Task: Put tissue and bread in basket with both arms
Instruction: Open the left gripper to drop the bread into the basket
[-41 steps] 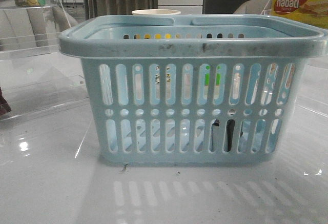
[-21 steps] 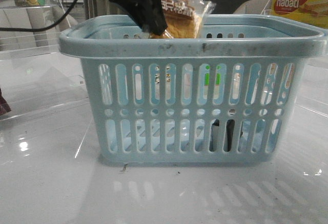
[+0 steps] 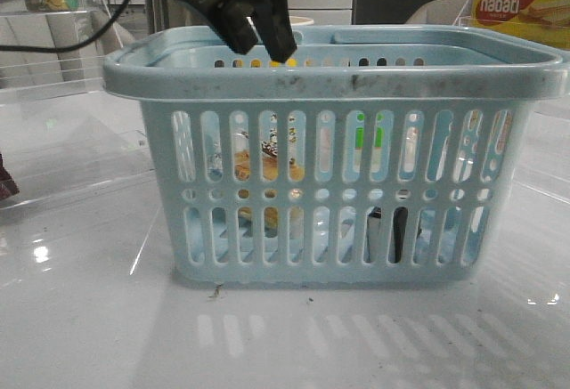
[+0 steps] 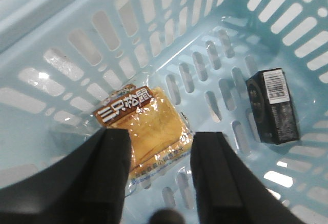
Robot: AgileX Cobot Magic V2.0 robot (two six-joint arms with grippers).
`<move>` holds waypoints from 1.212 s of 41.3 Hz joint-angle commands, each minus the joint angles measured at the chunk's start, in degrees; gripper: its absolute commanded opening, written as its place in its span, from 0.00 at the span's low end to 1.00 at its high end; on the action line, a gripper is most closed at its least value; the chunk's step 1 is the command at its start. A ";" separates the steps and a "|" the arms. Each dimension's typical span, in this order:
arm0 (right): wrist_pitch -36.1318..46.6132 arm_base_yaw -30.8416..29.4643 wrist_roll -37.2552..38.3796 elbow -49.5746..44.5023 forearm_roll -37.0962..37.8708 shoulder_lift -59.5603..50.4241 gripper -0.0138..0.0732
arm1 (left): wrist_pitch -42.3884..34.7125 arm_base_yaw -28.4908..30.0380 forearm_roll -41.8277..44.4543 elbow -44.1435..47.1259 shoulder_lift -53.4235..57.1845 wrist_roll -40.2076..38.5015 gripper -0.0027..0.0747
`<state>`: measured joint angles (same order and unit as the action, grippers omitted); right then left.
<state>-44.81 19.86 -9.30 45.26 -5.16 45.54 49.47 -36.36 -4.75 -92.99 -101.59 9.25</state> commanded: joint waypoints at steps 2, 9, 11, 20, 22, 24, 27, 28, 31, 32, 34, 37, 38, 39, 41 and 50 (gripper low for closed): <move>3.42 -0.07 -0.08 1.56 -0.19 -0.46 0.64 | -0.02 -0.30 -0.78 -2.09 7.98 0.05 0.51; 3.42 -0.07 -0.08 1.56 -0.19 -0.46 0.64 | 3.04 -0.30 -0.78 -1.65 15.50 0.05 0.51; 3.42 -0.07 -0.08 1.56 -0.19 -0.46 0.64 | 3.04 -0.30 -0.78 -0.68 18.07 0.05 0.51; 3.42 -0.07 -0.08 1.56 -0.19 -0.46 0.64 | 0.51 -0.30 -0.78 9.29 30.56 0.05 0.51; 3.42 -0.07 -0.08 1.56 -0.19 -0.46 0.64 | -1.02 -0.30 -0.78 12.27 33.38 0.05 0.51; 3.42 -0.07 -0.08 1.56 -0.19 -0.46 0.64 | -2.16 -0.30 -0.52 15.22 36.14 0.05 0.51; 3.42 -0.07 -0.08 1.56 -0.19 -0.46 0.64 | -3.05 -0.30 -0.28 19.73 40.30 0.05 0.51; 3.42 -0.07 -0.08 1.56 -0.19 -0.46 0.64 | -3.16 -0.30 -0.15 20.95 41.36 0.05 0.51; 3.42 -0.07 -0.08 1.56 -0.19 -0.46 0.64 | -3.29 -0.30 0.55 25.27 45.27 0.05 0.51; 3.42 -0.07 -0.08 1.56 -0.19 -0.46 0.64 | -3.41 -0.30 0.65 26.86 46.63 0.05 0.51; 3.42 -0.07 -0.08 1.56 -0.19 -0.46 0.64 | -3.51 -0.30 0.65 29.62 49.00 0.05 0.51; 3.42 -0.07 -0.08 1.56 -0.19 -0.46 0.64 | -4.17 -0.30 0.65 33.57 52.37 0.05 0.51; 3.42 -0.07 -0.08 1.56 -0.19 -0.46 0.64 | -4.31 -0.30 0.65 34.71 53.45 0.05 0.51; 3.42 -0.07 -0.08 1.56 -0.19 -0.46 0.64 | -4.59 -0.30 0.65 36.21 54.86 0.05 0.51; 3.42 -0.07 -0.08 1.56 -0.19 -0.46 0.64 | -5.15 -0.30 0.65 38.68 57.23 0.05 0.51; 3.42 -0.07 -0.08 1.56 -0.19 -0.46 0.64 | -6.68 -0.30 0.65 47.13 65.78 -0.15 0.51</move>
<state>-44.81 19.86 -9.30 45.26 -5.16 45.54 48.08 -36.36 -3.67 -46.47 -37.95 9.25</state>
